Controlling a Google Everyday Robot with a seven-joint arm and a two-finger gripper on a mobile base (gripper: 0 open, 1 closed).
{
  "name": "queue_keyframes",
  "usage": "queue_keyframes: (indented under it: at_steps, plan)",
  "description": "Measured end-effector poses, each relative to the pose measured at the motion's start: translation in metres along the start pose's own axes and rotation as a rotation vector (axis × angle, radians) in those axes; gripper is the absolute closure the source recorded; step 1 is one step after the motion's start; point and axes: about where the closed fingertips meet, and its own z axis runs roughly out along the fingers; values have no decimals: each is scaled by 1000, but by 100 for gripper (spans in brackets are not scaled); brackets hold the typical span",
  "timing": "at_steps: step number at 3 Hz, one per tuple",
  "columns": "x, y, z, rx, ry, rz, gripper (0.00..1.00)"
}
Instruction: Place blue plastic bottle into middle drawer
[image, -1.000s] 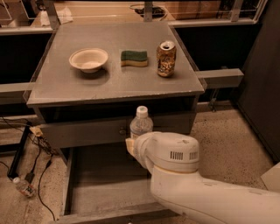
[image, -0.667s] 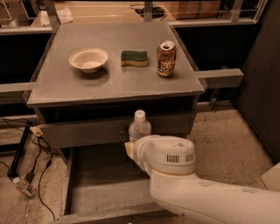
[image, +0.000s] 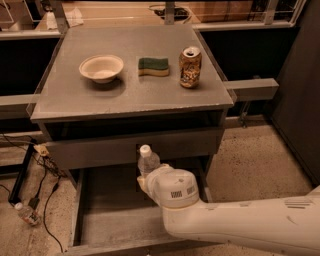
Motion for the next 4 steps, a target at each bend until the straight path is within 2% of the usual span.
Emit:
queue_keyframes:
  at_steps: [1, 2, 3, 4]
  plan:
    - [6, 4, 6, -10, 5, -44, 100]
    - [5, 4, 6, -9, 4, -50, 100]
    - [12, 7, 14, -17, 12, -77, 100]
    - [19, 10, 30, -13, 7, -78, 100]
